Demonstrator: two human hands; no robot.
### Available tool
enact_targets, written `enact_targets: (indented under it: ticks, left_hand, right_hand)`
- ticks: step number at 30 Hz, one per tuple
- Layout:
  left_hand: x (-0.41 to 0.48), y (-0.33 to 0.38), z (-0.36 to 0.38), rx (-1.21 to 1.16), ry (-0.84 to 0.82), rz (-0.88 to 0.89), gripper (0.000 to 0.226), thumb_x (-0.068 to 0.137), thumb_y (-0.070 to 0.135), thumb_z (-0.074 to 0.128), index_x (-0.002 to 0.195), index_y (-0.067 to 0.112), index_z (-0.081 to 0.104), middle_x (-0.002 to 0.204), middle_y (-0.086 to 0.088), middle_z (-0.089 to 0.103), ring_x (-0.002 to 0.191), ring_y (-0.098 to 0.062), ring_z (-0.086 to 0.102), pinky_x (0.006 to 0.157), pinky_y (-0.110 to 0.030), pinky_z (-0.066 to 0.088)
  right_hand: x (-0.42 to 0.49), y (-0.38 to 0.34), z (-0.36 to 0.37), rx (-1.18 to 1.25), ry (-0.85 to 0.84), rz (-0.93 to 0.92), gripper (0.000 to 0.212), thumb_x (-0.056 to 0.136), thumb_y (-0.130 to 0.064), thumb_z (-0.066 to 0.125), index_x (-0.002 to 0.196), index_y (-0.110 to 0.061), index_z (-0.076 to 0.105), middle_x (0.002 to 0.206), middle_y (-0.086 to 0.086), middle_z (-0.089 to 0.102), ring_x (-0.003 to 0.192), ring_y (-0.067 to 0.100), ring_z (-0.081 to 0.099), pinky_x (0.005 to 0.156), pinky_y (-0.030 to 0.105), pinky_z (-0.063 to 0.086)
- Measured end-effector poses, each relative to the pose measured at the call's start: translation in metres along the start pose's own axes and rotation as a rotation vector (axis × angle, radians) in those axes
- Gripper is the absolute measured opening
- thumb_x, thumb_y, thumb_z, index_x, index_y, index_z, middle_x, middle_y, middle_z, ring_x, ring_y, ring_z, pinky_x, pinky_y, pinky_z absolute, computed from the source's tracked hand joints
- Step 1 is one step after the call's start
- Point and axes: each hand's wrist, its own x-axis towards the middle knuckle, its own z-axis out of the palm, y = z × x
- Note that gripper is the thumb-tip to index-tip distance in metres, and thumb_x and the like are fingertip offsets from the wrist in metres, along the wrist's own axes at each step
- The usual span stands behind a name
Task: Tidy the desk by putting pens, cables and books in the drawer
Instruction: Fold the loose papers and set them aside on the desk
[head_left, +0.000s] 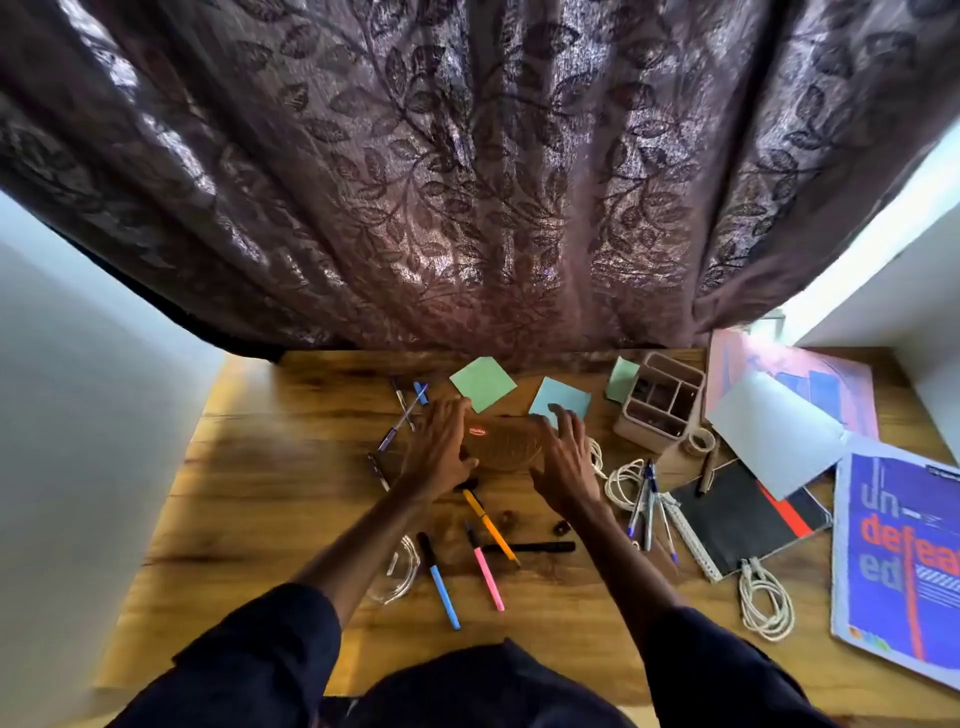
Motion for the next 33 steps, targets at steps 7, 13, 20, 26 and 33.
enact_targets:
  ticks: [7, 13, 20, 26, 33]
  left_hand:
    - [0.013, -0.004, 0.01, 0.116, -0.125, 0.201, 0.079, 0.074, 0.033, 0.085, 0.143, 0.016, 0.051, 0.153, -0.008, 0.045, 0.142, -0.028, 0.04, 0.11, -0.048, 0.044]
    - [0.018, -0.016, 0.006, -0.099, 0.043, 0.334, 0.04, 0.082, 0.0, 0.076, 0.121, 0.007, 0.073, 0.123, -0.011, 0.072, 0.114, -0.026, 0.069, 0.092, -0.044, 0.06]
    - [0.011, -0.001, -0.015, -0.202, 0.112, 0.357, 0.018, 0.087, 0.004, 0.074, 0.104, 0.008, 0.08, 0.1, -0.01, 0.079, 0.088, -0.022, 0.076, 0.073, -0.034, 0.063]
    - [0.02, 0.0, -0.002, -0.271, -0.023, 0.328, 0.02, 0.097, 0.013, 0.065, 0.111, 0.011, 0.078, 0.109, -0.006, 0.078, 0.098, -0.018, 0.073, 0.086, -0.036, 0.059]
    - [0.035, 0.013, 0.009, -0.308, -0.116, 0.339, 0.024, 0.095, 0.005, 0.063, 0.114, 0.009, 0.077, 0.112, -0.007, 0.077, 0.102, -0.021, 0.072, 0.092, -0.035, 0.057]
  right_hand:
    - [0.01, 0.015, -0.002, -0.007, -0.093, -0.114, 0.052, 0.084, -0.002, 0.066, 0.133, -0.018, 0.06, 0.139, 0.01, 0.054, 0.128, 0.031, 0.05, 0.097, 0.044, 0.053]
    - [0.021, 0.015, -0.024, 0.097, 0.044, -0.208, 0.044, 0.085, 0.009, 0.063, 0.121, -0.014, 0.07, 0.123, 0.012, 0.069, 0.108, 0.026, 0.069, 0.079, 0.039, 0.062]
    - [0.013, 0.002, -0.037, 0.127, 0.104, -0.083, 0.03, 0.077, 0.012, 0.07, 0.097, -0.008, 0.078, 0.091, 0.013, 0.077, 0.08, 0.027, 0.073, 0.064, 0.034, 0.057]
    - [-0.008, 0.008, -0.028, 0.098, -0.022, 0.145, 0.036, 0.084, -0.002, 0.067, 0.111, -0.023, 0.075, 0.104, 0.01, 0.075, 0.085, 0.029, 0.071, 0.062, 0.036, 0.056]
    - [-0.031, -0.001, -0.032, 0.081, -0.045, 0.213, 0.016, 0.089, -0.012, 0.069, 0.103, -0.008, 0.075, 0.095, 0.017, 0.071, 0.081, 0.036, 0.067, 0.063, 0.037, 0.049]
